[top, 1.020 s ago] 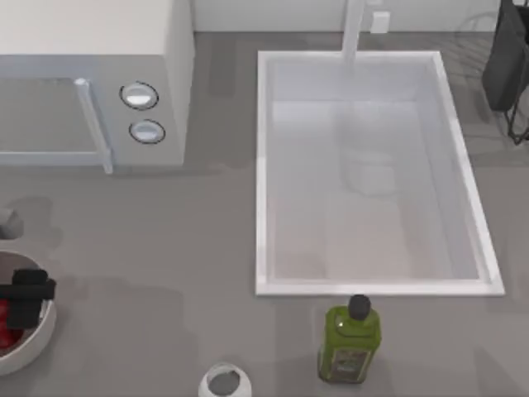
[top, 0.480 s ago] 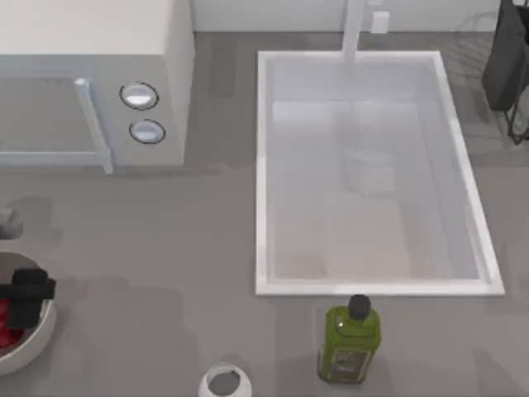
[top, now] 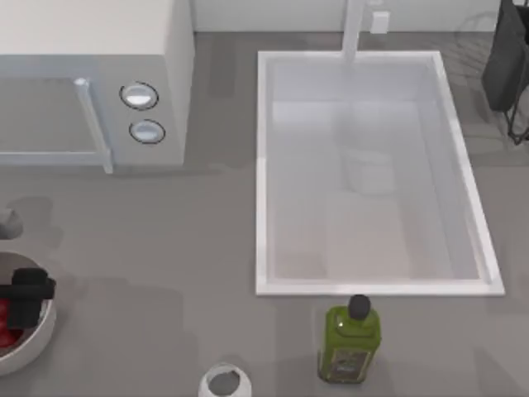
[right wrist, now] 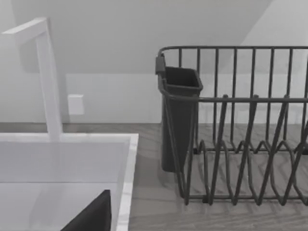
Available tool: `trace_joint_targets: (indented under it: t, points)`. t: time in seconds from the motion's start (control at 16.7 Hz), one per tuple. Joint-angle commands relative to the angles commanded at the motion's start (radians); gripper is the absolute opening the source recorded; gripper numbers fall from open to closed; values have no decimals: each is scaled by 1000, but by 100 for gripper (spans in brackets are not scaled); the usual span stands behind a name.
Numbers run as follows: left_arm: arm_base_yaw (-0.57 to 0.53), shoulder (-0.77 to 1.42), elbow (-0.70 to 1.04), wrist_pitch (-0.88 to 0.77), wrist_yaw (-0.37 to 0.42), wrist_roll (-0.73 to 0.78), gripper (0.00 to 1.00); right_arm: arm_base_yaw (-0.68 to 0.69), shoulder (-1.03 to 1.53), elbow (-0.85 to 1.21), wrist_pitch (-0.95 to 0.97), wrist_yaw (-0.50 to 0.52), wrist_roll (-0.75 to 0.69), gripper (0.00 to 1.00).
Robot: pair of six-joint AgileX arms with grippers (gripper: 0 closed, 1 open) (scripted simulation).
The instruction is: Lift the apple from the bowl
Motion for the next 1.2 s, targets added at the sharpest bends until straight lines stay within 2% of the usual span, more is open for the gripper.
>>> trace_joint_targets:
  t: [0.06,0.12,0.54,0.6,0.78,0.96,1.2]
  points:
    - [0,0,0,0,0,0,2,0,0,0,0,0,0,100]
    - [0,0,0,0,0,0,0,0,0,0,0,0,0,100]
    - [0,0,0,0,0,0,0,0,0,0,0,0,0,100]
    - [-8,-81,64,-41,9,-5,0,0,0,0,0,0,0,100]
    - [-8,-77,99,-77,9,-5,0,0,0,0,0,0,0,100]
    - [-9,-71,227,-207,9,-6,0,0,0,0,0,0,0,100]
    - [-13,-79,513,-518,8,-10,0,0,0,0,0,0,0,100]
